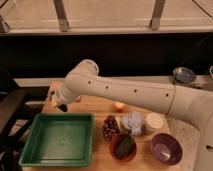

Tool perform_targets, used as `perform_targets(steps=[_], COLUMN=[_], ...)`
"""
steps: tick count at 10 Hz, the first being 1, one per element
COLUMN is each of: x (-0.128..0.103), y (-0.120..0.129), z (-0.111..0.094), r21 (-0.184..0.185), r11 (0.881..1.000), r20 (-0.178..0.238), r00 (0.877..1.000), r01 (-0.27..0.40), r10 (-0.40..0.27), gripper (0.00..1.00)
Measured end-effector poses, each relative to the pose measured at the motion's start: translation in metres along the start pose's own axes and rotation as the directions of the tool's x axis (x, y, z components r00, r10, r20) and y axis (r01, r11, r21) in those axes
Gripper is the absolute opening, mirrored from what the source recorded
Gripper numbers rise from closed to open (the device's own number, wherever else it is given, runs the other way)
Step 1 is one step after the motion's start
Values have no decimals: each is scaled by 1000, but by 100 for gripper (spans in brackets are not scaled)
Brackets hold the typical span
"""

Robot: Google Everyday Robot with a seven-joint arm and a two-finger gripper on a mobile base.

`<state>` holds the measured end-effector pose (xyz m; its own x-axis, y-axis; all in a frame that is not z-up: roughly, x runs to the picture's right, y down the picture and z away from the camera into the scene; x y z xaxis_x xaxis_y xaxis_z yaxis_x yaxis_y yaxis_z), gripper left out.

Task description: Place brush in tray

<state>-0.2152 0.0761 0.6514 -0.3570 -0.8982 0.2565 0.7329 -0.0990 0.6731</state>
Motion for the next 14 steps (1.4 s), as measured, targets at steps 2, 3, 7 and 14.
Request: perform_targets(steps=[2,3,7,14], x=[-1,-1,-2,-71], y=[-1,-1,-2,-46], z=[0,0,2,44], r21=[2,2,5,221], r11=[1000,1000,1000,922], r20=[2,2,15,181], r00=[1000,1000,1000,915], r01=[2,1,16,319], r10=[-2,-1,-16,-360], gripper=[18,18,18,34])
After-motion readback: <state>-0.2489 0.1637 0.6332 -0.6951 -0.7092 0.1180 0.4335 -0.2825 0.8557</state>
